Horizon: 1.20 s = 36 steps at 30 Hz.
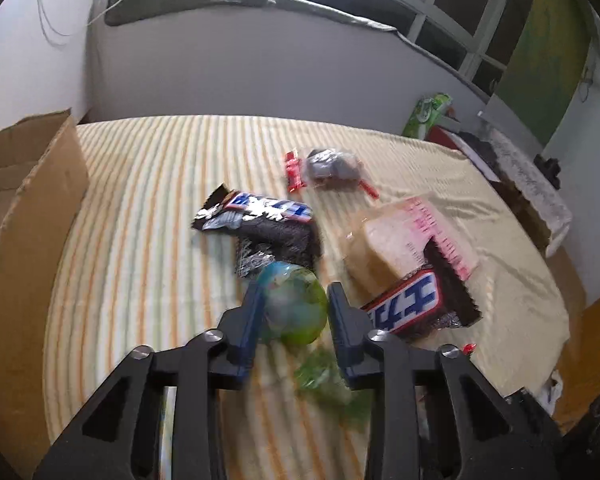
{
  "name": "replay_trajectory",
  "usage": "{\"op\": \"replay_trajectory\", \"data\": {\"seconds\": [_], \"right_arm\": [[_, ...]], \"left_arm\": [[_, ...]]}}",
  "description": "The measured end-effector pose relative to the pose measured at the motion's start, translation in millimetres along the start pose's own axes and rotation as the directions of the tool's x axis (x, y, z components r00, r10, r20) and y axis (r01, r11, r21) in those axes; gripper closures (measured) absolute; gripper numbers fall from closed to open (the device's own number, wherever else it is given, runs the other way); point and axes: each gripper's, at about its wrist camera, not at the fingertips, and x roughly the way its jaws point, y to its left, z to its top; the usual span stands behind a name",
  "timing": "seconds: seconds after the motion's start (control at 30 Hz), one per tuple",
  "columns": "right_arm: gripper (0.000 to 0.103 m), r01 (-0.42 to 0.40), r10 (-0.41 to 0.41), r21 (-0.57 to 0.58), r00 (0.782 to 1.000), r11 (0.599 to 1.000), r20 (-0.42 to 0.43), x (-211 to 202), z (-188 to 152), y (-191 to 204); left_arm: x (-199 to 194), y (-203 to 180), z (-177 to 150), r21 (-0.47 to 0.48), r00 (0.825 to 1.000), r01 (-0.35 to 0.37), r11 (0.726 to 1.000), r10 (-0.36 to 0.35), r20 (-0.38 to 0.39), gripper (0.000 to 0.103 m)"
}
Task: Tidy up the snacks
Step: 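Grasp the green mint pack with the left gripper while the right gripper grasps the red-wrapped cake bag, then carry both snacks to the box and open both grippers to drop them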
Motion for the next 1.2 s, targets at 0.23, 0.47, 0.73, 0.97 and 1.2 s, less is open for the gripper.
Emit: {"op": "replay_trajectory", "data": {"seconds": [0.23, 0.47, 0.73, 0.97, 1.2], "right_arm": [[0.046, 0.007, -0.007, 0.019, 1.000, 1.000, 0.009, -3, 1, -4], [0.046, 0.026, -0.027, 0.029, 0.999, 0.999, 0.022, -11, 1, -5], [0.046, 0.029, -0.030, 0.037, 0.999, 0.999, 0.013, -12, -2, -5], [0.046, 0.026, -0.027, 0.041, 1.000, 0.999, 0.011, -12, -3, -7], [0.046, 0.035, -0.036, 0.044, 0.999, 0.998, 0.025, -18, -3, -7]], "left_arm": [[-24, 0, -20, 0.014, 0.997, 0.014, 1.000, -0.015, 0.074, 0.094], [-47, 11, -32, -0.003, 0.985, 0.084, 0.996, -0.083, 0.151, 0.096], [-34, 21, -50, -0.021, 0.999, 0.011, 1.000, -0.010, 0.052, 0.096], [-47, 10, -59, 0.009, 0.997, 0.023, 1.000, -0.023, 0.076, 0.043], [-31, -14, -62, 0.151, 0.998, -0.045, 0.987, 0.038, 0.043, 0.087]]}}
